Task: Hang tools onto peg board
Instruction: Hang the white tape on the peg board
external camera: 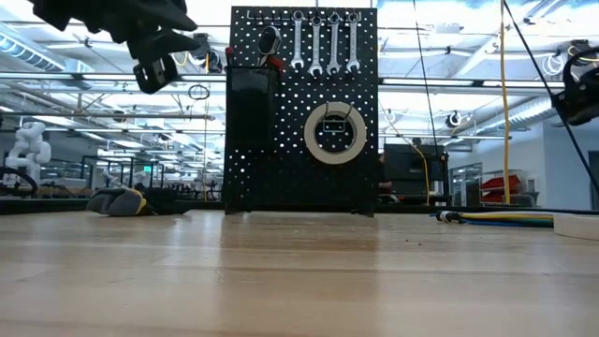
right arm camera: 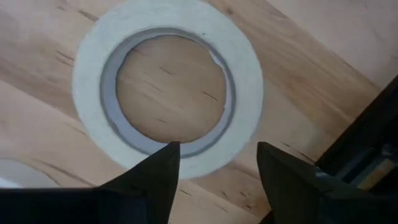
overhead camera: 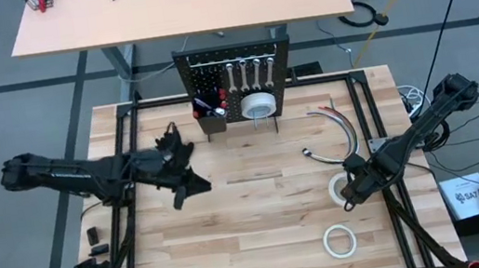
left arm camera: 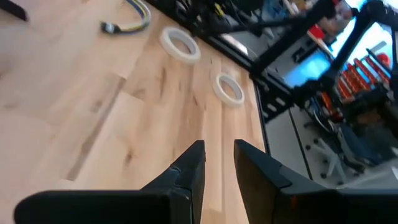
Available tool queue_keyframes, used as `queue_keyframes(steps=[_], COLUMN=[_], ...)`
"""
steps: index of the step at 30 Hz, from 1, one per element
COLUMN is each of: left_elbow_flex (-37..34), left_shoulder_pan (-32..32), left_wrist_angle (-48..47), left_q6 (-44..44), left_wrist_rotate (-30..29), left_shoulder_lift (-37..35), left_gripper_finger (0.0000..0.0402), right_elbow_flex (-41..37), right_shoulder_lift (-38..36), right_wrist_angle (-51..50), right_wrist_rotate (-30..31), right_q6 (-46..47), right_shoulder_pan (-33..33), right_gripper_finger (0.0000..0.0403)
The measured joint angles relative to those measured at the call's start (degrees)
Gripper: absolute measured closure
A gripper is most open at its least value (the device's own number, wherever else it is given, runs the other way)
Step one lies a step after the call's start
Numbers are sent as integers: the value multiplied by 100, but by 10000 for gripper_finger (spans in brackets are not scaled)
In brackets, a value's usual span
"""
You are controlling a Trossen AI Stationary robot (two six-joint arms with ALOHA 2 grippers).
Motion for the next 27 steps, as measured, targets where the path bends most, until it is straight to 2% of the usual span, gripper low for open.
queue_keyframes(steps=[7, 17, 27], left_elbow_flex=[-1, -1, -1], left_shoulder_pan=[-485, -821, -947], left_wrist_angle=[551, 983, 1222], left_q6=[4, 2, 6], left_wrist_rotate=[-255, -390, -435], left_shoulder_lift=[574, 1293, 1468], left_gripper_finger=[314, 314, 314], right_elbow_flex=[-45, -43, -45], right_shoulder_lift=[0, 94, 1000], right_wrist_angle=[75, 308, 347], right_wrist_rotate=[48, 50, -24], right_q6=[244, 2115, 2633], right_shoulder_pan=[0, 140, 310], right_gripper_finger=[199, 199, 200])
